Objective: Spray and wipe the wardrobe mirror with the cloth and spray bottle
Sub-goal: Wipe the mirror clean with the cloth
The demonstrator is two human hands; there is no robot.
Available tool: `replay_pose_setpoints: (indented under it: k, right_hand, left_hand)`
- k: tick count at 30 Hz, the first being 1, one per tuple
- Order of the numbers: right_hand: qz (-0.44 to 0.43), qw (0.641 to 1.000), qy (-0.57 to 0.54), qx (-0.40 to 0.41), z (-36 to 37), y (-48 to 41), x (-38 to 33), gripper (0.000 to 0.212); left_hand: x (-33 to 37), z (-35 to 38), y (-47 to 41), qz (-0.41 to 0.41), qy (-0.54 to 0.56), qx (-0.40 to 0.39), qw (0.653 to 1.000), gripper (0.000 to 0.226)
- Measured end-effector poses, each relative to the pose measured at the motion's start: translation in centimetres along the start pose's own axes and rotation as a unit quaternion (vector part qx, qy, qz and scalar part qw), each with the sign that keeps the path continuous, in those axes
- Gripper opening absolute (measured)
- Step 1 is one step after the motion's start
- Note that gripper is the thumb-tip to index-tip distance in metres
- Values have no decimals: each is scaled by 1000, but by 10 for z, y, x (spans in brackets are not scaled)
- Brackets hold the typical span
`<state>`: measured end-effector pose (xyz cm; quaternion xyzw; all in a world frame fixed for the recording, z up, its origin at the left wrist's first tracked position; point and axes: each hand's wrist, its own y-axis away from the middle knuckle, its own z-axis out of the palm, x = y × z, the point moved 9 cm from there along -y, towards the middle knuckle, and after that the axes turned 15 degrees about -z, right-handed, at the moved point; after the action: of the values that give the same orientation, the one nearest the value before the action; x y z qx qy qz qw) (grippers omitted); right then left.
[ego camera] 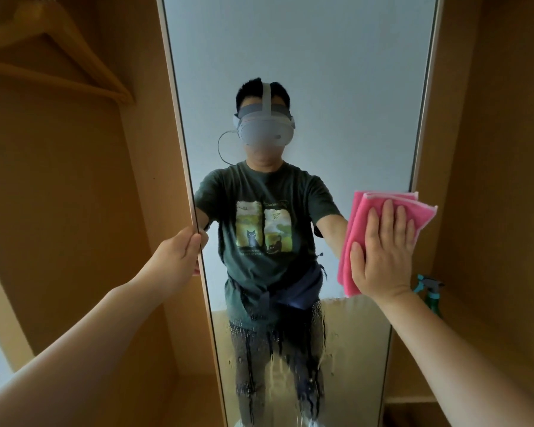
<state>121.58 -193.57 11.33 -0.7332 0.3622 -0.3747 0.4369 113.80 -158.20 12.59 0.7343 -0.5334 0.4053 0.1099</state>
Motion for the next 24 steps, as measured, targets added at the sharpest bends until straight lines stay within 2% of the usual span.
replay_pose_setpoints:
  k: [9,24]
  right_hand:
    - [-30,998,35,32,-32,-83,18,65]
    - [-47,998,37,26,-19,-43,6,64]
  left_hand:
    - [3,1,2,11,-13,10,1000,23]
    - [-6,3,6,8,54,26,998,27]
